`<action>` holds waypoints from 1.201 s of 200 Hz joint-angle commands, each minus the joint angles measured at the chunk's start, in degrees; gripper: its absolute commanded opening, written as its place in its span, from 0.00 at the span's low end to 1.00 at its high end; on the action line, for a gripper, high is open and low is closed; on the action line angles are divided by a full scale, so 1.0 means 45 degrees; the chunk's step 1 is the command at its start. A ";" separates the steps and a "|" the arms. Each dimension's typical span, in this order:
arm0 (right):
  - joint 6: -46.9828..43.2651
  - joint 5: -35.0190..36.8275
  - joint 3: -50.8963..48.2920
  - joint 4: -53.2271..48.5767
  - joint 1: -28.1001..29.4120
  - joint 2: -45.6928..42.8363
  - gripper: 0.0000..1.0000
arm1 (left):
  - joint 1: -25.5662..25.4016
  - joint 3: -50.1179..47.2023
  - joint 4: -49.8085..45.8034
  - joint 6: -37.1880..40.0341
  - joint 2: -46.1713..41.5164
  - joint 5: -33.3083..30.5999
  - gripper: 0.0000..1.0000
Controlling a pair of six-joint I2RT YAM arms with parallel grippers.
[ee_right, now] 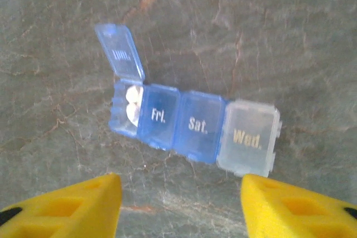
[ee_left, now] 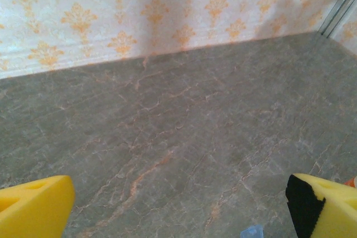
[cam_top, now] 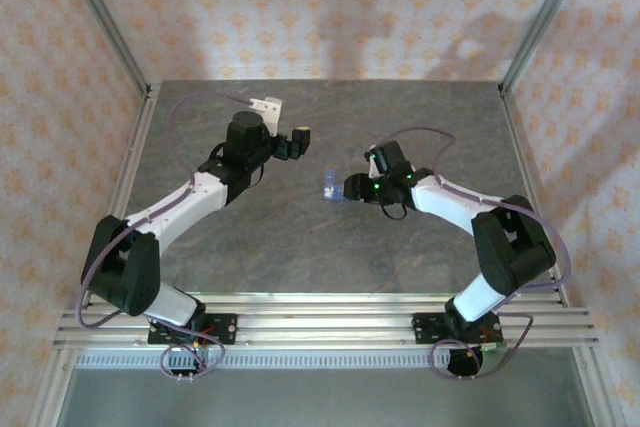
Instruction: Sort the pills into containers
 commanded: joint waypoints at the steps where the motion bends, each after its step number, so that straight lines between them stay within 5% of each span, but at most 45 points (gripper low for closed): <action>1: 0.0040 0.1353 0.0967 -0.1011 -0.0061 0.0464 0.48 | 0.0081 0.0746 -0.0960 0.0267 0.0633 0.0354 0.94; 30: 0.0027 0.1893 0.1652 -0.1372 -0.0057 0.1370 0.35 | 0.0064 0.1616 -0.1797 0.0415 0.1354 0.0838 0.71; 83: -0.0301 0.2085 0.2617 -0.2080 -0.0082 0.2443 0.19 | 0.0065 0.3188 -0.3158 0.0636 0.2545 0.1594 0.00; 240: -0.0475 0.1928 0.2705 -0.2334 -0.0085 0.3364 0.06 | -0.0239 0.6849 -0.5931 0.0286 0.6270 0.3356 0.00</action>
